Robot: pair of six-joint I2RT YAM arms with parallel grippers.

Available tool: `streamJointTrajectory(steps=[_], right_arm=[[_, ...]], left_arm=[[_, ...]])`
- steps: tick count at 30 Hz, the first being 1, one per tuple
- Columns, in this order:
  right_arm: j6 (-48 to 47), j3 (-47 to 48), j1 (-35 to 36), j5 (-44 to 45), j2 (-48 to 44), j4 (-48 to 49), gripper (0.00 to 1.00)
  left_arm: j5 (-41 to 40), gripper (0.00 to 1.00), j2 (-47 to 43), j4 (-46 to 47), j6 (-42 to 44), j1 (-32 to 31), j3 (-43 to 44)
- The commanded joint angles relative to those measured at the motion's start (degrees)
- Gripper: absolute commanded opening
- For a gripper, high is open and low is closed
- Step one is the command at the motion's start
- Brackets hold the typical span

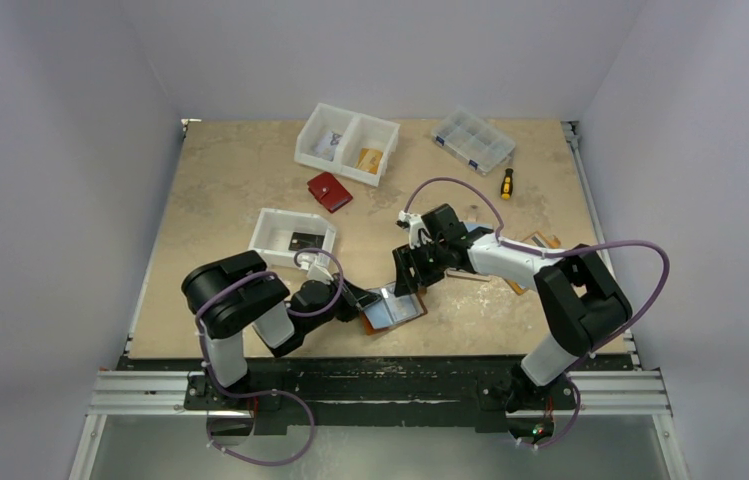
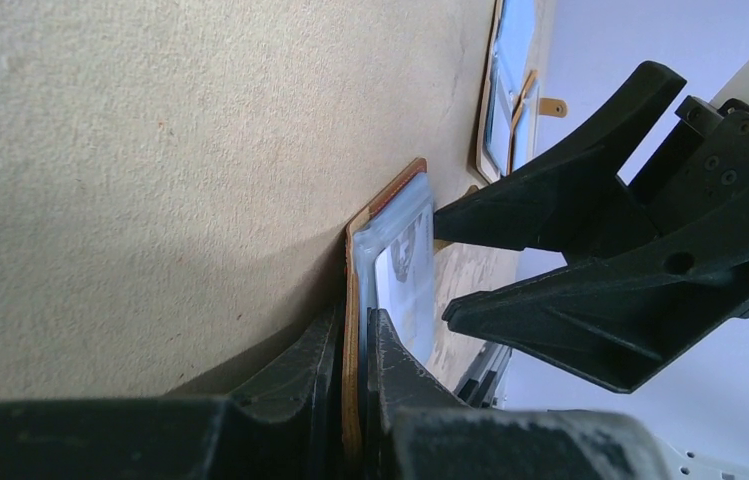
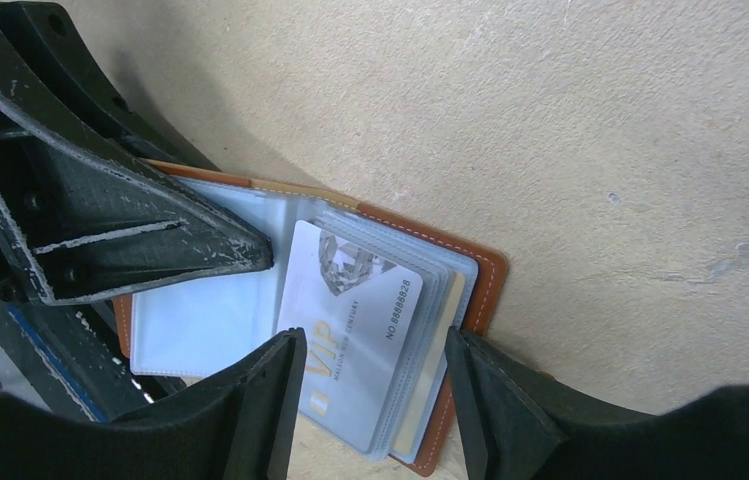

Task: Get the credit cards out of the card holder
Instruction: Remove the credit card from the card holder.

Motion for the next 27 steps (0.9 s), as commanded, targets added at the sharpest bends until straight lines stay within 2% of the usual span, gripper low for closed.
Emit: streamJointTrajectory(steps=[1,14,20,27], right_arm=[[-1.08,0.96,1.27,-1.81,-0.64,-0.08,0.62],[-0.41,0.63,3.02,-7.22,-4.02,1.54,0.45],[-0.31,0.87,2.99,-7.69,-5.13,1.95,0.45],[1.02,0.34,2.97,-13.17,-3.21,2.11,0.44]], left_arm=[[0.99,0.00,1.25,2.33,-0.65,0.29,0.55],[0.99,0.00,1.62,2.77,-0.70,0.25,0.34],[0.99,0.00,1.68,2.56,-0.69,0.29,0.21],[0.99,0.00,1.73,2.65,-0.69,0.25,0.08]])
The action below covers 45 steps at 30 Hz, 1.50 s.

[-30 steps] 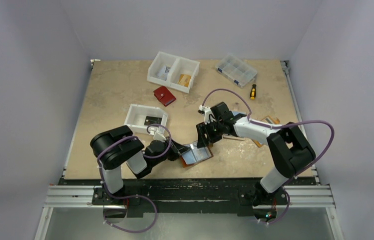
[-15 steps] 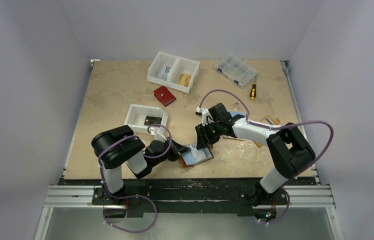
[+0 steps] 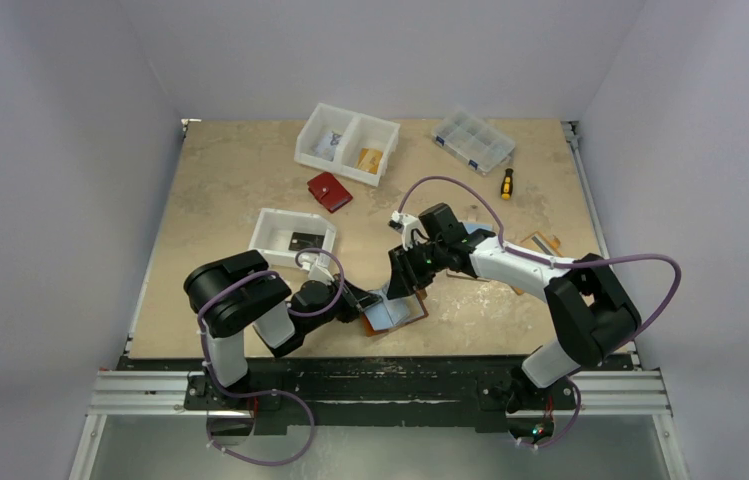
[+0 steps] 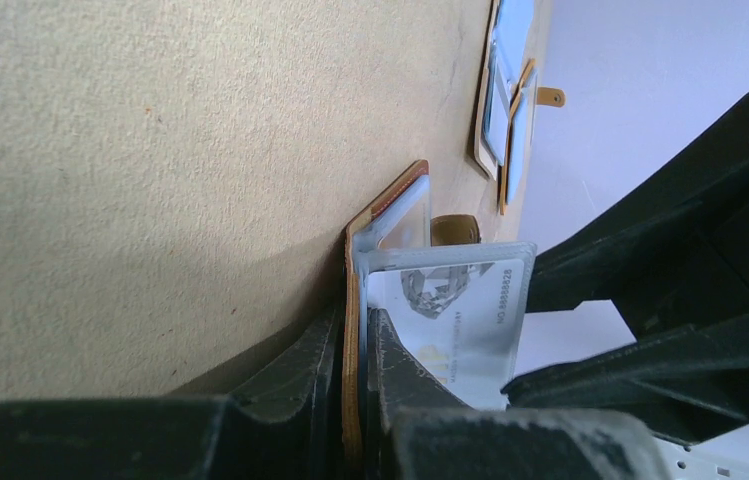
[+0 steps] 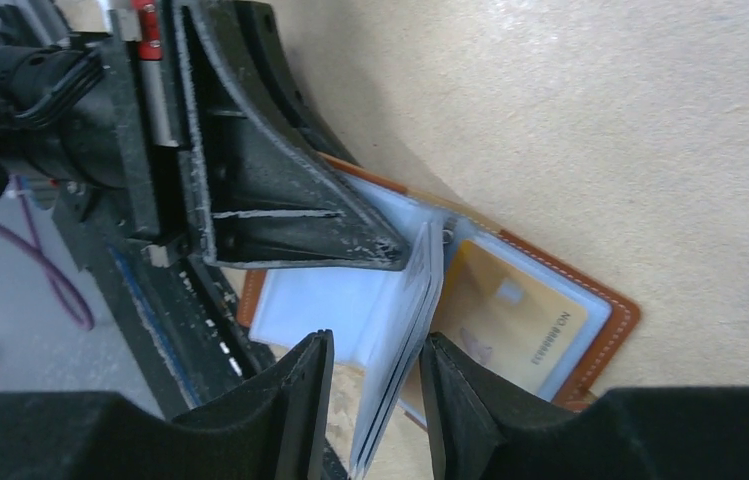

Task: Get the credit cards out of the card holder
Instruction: Remove the credit card from the card holder.

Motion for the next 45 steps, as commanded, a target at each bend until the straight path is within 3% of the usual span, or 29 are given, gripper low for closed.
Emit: streamJointTrajectory(steps=[1,11,13,16,17,20,26,30,33,36,41,45], right_arm=[[1.56,0.36,0.28,-5.80,1.21,1.19,0.44],[1.16,1.97,-0.88,-2.14,5.53,-0.50,0.29],[1.70,1.67,-1.93,-2.84,5.11,0.10,0.23],[3.01,0.84,-3.95,-5.44,4.51,1.48,0.01],[3.22,0.56,-4.57,-5.90,4.37,1.92,0.00],[4.76,-0.25,-5.73,-8.37,4.23,3.46,0.00],[6.40,-0.79,-6.43,-9.68,3.44,5.74,0.00],[6.99,-1.50,-6.61,-8.72,2.14,7.39,0.00],[7.01,-1.96,-6.61,-7.39,1.54,7.73,0.00],[7.18,-2.40,-6.61,-7.25,1.43,8.11,0.00],[7.36,-2.27,-6.60,-6.37,2.12,8.03,0.00],[7.11,-2.10,-6.60,-6.04,2.47,7.77,0.00]], left_arm=[[-0.21,0.00,0.80,1.45,-0.35,0.25,0.03],[-0.21,0.00,-0.47,1.45,-0.28,0.27,-0.97],[-0.25,0.00,-1.03,1.25,-0.32,0.26,-1.43],[-0.52,0.03,-3.56,-0.12,0.42,0.62,-2.52],[-0.67,0.07,-5.26,-1.42,1.03,0.78,-2.89],[-1.78,0.21,-13.45,-11.21,4.86,0.90,-2.47],[-11.67,0.50,-37.13,-46.97,14.11,0.81,3.09],[-17.70,0.63,-50.18,-58.63,15.16,0.85,3.02],[-17.86,0.70,-56.00,-58.97,15.31,0.82,3.69],[-13.99,0.70,-56.00,-52.98,16.14,0.81,5.78],[-2.77,0.64,-45.40,-42.78,18.43,0.28,14.22],[-0.48,0.52,-35.49,-37.14,18.02,-2.02,18.80]])
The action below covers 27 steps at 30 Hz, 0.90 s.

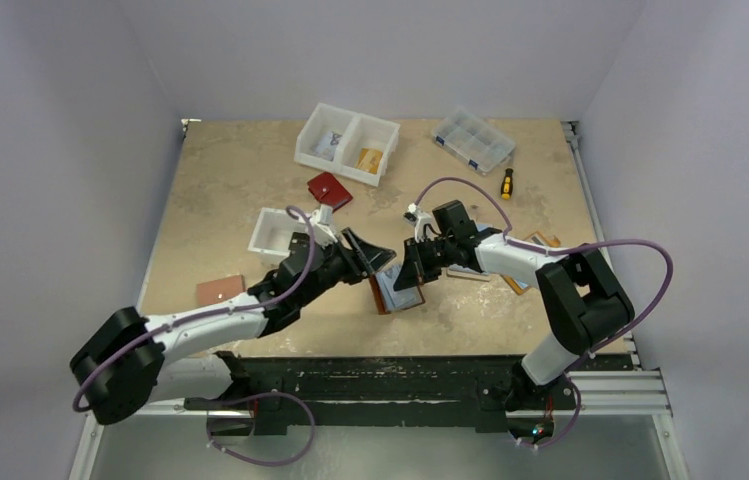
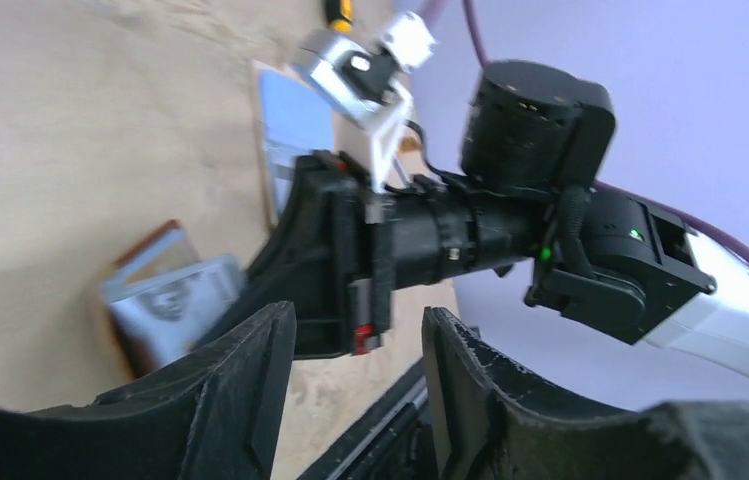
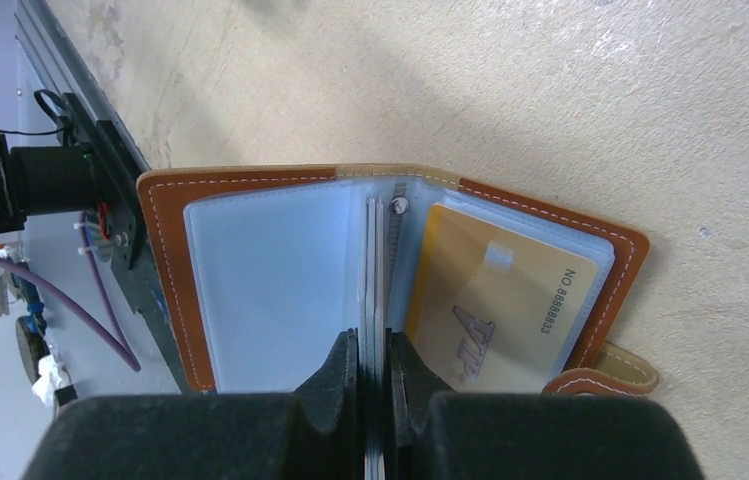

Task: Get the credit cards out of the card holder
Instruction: Remove the credit card from the card holder.

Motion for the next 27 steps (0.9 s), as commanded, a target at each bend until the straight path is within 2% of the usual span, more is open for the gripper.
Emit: streamJointTrajectory(steps=[1,3,5,6,10,21,24,27], right_arm=[[0.30,0.00,-0.02,0.60,-1.21,1.73,0.00],[0.42,-0.01,-0.02,0.39,-1.42,1.82,0.00],[0.62,-0.13,-0.01,0.13,-1.72,2.02,0.00],[0.64,-0.19,-0.05,0.10,-1.89,2.02,0.00],[0.73,-0.29,-0.05,-0.14,-2.32,2.30,0.00],[0.82,-0.07,-0.08,-0.90,-2.30,2.56,0.00],[0.57,-0.20,-0.08,-1.17,-2.56,2.60,0.00],[0.40,-0.37,-0.08,-2.02,-2.83,2.82,0.00]], left_arm=[[5.91,0.49,8.23,10.04,1.23,-2.38,5.25],[5.89,0.44,11.61,10.96,-0.23,-2.98,5.65],[5.76,0.32,14.00,10.78,-2.21,-3.03,5.57],[5.58,0.29,14.80,10.21,-2.60,-3.03,5.42],[2.84,0.20,15.64,3.66,-3.36,-2.94,4.82],[1.47,0.20,19.16,1.49,-6.70,-2.08,-2.48],[1.62,0.26,19.72,1.92,-6.12,-1.72,-3.04],[2.53,0.33,20.23,6.28,-5.44,-1.49,-4.01]])
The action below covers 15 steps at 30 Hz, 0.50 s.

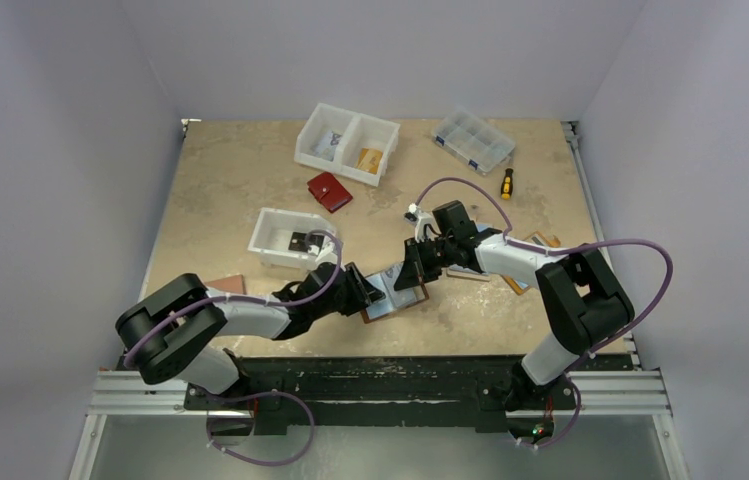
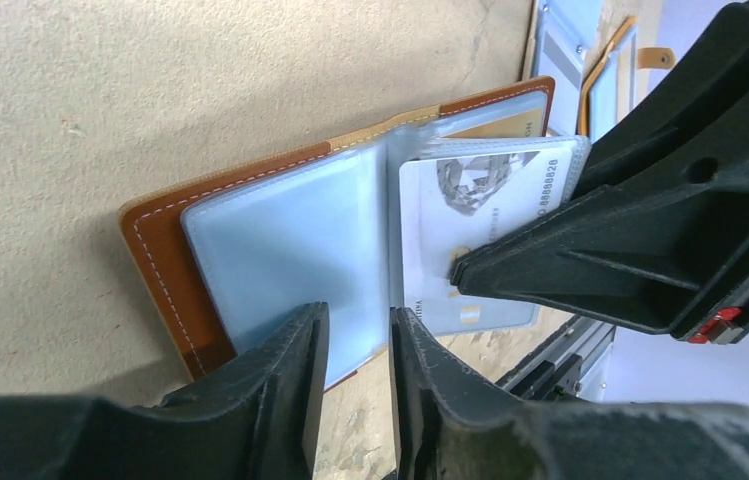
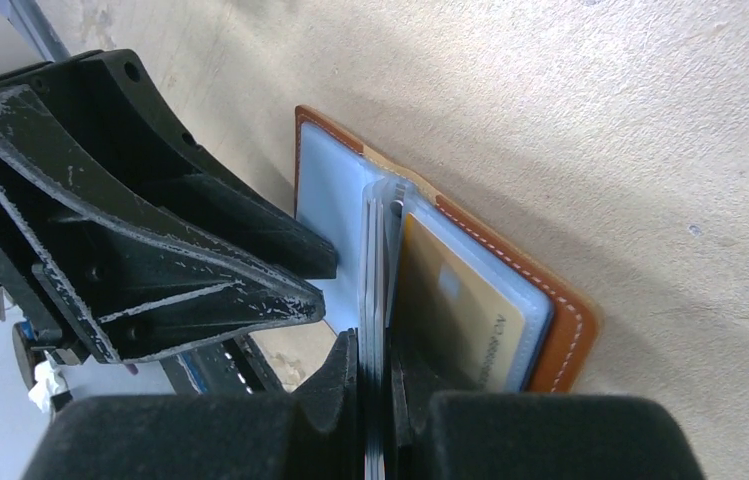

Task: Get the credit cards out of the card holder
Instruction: Remove the credit card from the card holder.

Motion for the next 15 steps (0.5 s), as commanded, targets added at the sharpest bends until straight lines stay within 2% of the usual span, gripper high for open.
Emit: streamJointTrajectory(steps=[1,8,15], right_arm=[[-0.03,-0.13,-0.06,-3.05,-2.84,2.58,0.00],[-0.99,-0.05,-0.08,-4.19,-2.25,2.70,0.00],[-1.86,-0.01,-0.10,-5.56,-1.45,2.75,0.00]], left_arm=[[0.66,0.34,0.84,7.22,0.47,0.71,-1.48],[3.59,0.41,3.44,19.35,1.25,0.92,-3.06],[3.59,0.46,4.14,25.00,-0.35,1.08,-5.21]])
